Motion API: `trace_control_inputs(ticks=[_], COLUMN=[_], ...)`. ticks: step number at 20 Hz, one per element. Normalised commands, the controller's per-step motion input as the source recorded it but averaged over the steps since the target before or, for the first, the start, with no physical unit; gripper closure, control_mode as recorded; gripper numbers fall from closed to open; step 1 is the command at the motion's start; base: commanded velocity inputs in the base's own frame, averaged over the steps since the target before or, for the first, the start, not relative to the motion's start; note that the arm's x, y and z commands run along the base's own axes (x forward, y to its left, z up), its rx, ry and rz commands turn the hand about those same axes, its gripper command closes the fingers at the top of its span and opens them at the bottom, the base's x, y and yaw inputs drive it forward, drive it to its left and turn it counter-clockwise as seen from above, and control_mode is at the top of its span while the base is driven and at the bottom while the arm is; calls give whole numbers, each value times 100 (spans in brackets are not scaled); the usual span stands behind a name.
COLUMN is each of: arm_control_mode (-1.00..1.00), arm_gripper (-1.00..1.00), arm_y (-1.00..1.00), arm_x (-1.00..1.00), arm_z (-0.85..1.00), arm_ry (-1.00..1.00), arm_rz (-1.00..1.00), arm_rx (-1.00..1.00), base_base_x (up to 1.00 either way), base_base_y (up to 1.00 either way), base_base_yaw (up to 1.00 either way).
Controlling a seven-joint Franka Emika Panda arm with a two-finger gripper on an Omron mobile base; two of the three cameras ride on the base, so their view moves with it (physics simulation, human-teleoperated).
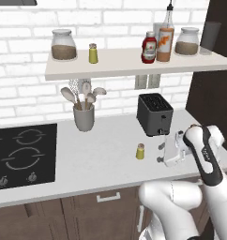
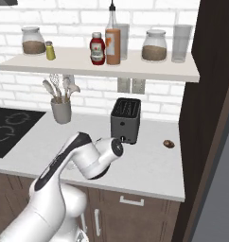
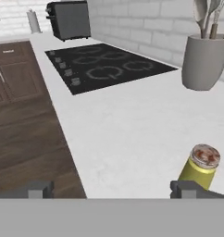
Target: Put the shaker and condiment bottle from the counter next to their counterparts in the cabinet.
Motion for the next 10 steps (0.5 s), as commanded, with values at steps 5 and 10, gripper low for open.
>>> trace_control_inputs(ticks=[5,10], arm_control_mode=[-100,-100], arm_gripper=[-100,-100], arm_y=[0,0], arm_x=[54,20], arm_z=[-9,-24], arm_ry=[0,0], arm_rz=[3,8], arm_rx=[-1,0], base_base_x=[0,0], base_base_y=[0,0], base_base_yaw=[0,0])
